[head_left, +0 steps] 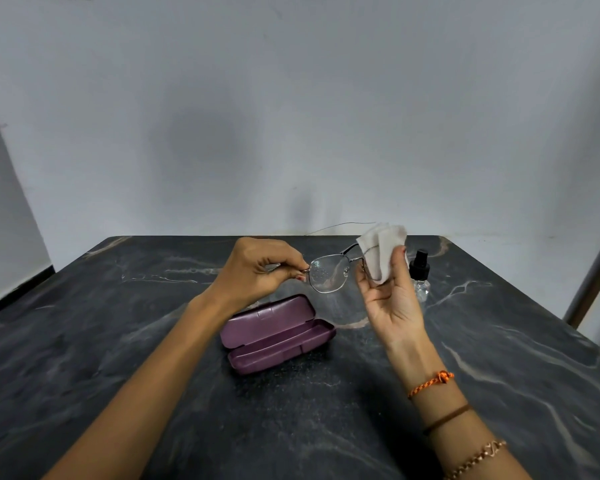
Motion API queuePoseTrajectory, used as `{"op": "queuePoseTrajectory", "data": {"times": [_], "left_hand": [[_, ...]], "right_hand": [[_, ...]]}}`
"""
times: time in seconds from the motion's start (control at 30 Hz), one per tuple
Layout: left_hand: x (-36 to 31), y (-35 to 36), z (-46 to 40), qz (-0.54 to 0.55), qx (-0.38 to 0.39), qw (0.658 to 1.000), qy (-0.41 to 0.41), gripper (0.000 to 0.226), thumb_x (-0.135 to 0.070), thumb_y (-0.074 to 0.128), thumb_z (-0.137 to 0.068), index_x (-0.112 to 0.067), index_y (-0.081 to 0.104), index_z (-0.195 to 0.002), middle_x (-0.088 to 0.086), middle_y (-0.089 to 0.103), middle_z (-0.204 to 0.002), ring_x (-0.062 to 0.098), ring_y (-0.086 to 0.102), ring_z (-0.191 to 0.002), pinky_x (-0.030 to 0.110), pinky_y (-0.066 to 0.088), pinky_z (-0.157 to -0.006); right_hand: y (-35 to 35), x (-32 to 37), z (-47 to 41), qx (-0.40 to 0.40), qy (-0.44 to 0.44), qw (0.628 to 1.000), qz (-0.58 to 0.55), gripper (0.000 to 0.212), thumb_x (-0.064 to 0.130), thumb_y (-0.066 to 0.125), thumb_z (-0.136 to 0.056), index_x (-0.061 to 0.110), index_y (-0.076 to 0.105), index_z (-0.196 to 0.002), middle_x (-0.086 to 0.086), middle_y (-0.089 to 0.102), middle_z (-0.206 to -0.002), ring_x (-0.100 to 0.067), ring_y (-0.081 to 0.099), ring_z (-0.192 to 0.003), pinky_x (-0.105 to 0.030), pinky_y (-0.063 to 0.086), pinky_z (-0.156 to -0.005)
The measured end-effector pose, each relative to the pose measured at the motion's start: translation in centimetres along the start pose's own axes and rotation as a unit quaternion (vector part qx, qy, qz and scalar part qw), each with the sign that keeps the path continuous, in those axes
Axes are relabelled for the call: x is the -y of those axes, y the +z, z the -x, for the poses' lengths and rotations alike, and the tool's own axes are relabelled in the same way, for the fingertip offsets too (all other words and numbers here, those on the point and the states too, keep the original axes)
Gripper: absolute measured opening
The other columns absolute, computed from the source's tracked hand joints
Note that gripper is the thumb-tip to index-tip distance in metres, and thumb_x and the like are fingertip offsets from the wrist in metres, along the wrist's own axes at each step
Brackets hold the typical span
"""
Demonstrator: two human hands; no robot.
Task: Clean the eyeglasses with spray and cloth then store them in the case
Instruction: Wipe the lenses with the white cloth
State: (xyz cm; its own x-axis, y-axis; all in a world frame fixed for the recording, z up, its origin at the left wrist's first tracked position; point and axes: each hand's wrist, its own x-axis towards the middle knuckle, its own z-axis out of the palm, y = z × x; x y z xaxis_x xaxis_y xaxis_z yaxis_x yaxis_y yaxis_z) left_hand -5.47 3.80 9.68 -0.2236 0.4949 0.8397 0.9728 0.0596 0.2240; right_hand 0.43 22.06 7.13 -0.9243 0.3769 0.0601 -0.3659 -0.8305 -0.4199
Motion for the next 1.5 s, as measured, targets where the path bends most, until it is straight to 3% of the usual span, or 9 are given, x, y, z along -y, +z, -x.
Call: {"op": "queuePoseTrajectory", "data": {"times": [0.2, 0.37, 0.6, 0.73, 0.97, 1.2, 1.3, 1.4, 1.5], "left_hand": [[0.0, 0.6, 0.2, 0.008, -0.007, 1.0, 0.006, 0.012, -0.008, 0.065, -0.073, 0.003, 0.07, -0.073, 0.002, 0.066, -0.073, 0.01, 0.064, -0.068, 0.019, 0.054, -0.064], [0.0, 1.3, 0.4, 0.021, -0.007, 1.0, 0.005, 0.005, -0.003, 0.069, -0.07, 0.0, 0.068, -0.074, 0.001, 0.065, -0.073, 0.01, 0.065, -0.067, 0.018, 0.054, -0.064], [0.4, 1.3, 0.6, 0.01, 0.006, 1.0, 0.022, 0.009, -0.006, 0.064, -0.073, 0.002, 0.068, -0.073, 0.01, 0.069, -0.071, 0.01, 0.065, -0.068, 0.022, 0.055, -0.063], [0.7, 0.9, 0.5, 0.001, 0.011, 1.0, 0.019, 0.008, -0.005, 0.062, -0.074, 0.001, 0.067, -0.073, 0.009, 0.069, -0.071, 0.01, 0.065, -0.069, 0.023, 0.056, -0.062], [0.9, -0.4, 0.4, 0.0, -0.005, 1.0, 0.006, 0.009, -0.004, 0.069, -0.072, -0.011, 0.065, -0.078, 0.002, 0.066, -0.074, 0.009, 0.065, -0.069, 0.018, 0.054, -0.066], [1.0, 0.0, 0.5, -0.016, 0.0, 1.0, 0.001, 0.013, 0.005, 0.071, -0.066, -0.004, 0.068, -0.074, 0.002, 0.066, -0.072, 0.01, 0.065, -0.068, 0.017, 0.054, -0.066], [1.0, 0.0, 0.6, -0.009, 0.0, 1.0, 0.002, 0.021, 0.004, 0.071, -0.066, -0.013, 0.065, -0.077, 0.001, 0.066, -0.072, 0.008, 0.064, -0.068, 0.019, 0.054, -0.065], [1.0, 0.1, 0.5, -0.014, -0.008, 1.0, 0.014, 0.025, 0.005, 0.07, -0.066, -0.015, 0.063, -0.079, 0.0, 0.066, -0.072, 0.007, 0.064, -0.068, 0.018, 0.054, -0.065], [1.1, 0.4, 0.7, -0.013, -0.018, 1.0, 0.012, 0.019, 0.006, 0.071, -0.065, -0.008, 0.066, -0.076, 0.005, 0.068, -0.07, 0.008, 0.065, -0.068, 0.018, 0.054, -0.064]], "right_hand": [[-0.1, 0.2, -0.3, 0.042, -0.009, 0.999, -0.022, 0.085, 0.014, 0.093, -0.008, 0.007, 0.062, -0.087, -0.008, 0.075, -0.073, -0.016, 0.072, -0.068, -0.026, 0.059, -0.06], [-0.2, 0.2, -0.2, 0.079, -0.005, 0.996, -0.049, 0.089, 0.006, 0.093, -0.011, 0.007, 0.059, -0.093, -0.009, 0.075, -0.078, -0.018, 0.073, -0.073, -0.028, 0.059, -0.061], [-0.1, 0.4, -0.1, 0.089, -0.034, 0.995, 0.027, 0.085, 0.02, 0.094, -0.011, 0.009, 0.062, -0.088, -0.002, 0.075, -0.073, -0.011, 0.072, -0.07, -0.021, 0.057, -0.059], [-0.5, 0.8, -0.6, 0.081, -0.058, 0.989, 0.112, 0.062, 0.03, 0.093, -0.01, 0.012, 0.076, -0.066, 0.001, 0.075, -0.071, -0.009, 0.071, -0.07, -0.02, 0.057, -0.058], [-0.2, 0.8, -0.2, 0.045, -0.074, 0.97, 0.227, 0.04, 0.029, 0.085, -0.021, 0.014, 0.075, -0.056, 0.004, 0.073, -0.061, -0.006, 0.069, -0.06, -0.015, 0.052, -0.049], [0.0, 0.1, -0.3, -0.039, -0.067, 0.989, 0.122, 0.006, 0.011, 0.059, -0.085, 0.01, 0.061, -0.079, 0.004, 0.071, -0.055, -0.006, 0.067, -0.052, -0.026, 0.057, -0.055], [-0.3, 0.0, -0.3, -0.025, -0.022, 0.995, 0.091, 0.002, 0.01, 0.06, -0.081, 0.01, 0.062, -0.082, 0.0, 0.073, -0.062, -0.009, 0.069, -0.057, -0.027, 0.057, -0.062], [-0.1, -0.1, 0.0, 0.018, -0.002, 0.996, 0.09, 0.014, 0.01, 0.07, -0.055, 0.013, 0.073, -0.069, -0.001, 0.073, -0.067, -0.009, 0.07, -0.061, -0.026, 0.056, -0.07], [-0.3, -0.2, -0.2, 0.04, 0.002, 0.996, 0.084, 0.019, -0.002, 0.062, -0.069, 0.01, 0.066, -0.083, -0.003, 0.073, -0.072, -0.011, 0.071, -0.067, -0.027, 0.057, -0.07]]}}
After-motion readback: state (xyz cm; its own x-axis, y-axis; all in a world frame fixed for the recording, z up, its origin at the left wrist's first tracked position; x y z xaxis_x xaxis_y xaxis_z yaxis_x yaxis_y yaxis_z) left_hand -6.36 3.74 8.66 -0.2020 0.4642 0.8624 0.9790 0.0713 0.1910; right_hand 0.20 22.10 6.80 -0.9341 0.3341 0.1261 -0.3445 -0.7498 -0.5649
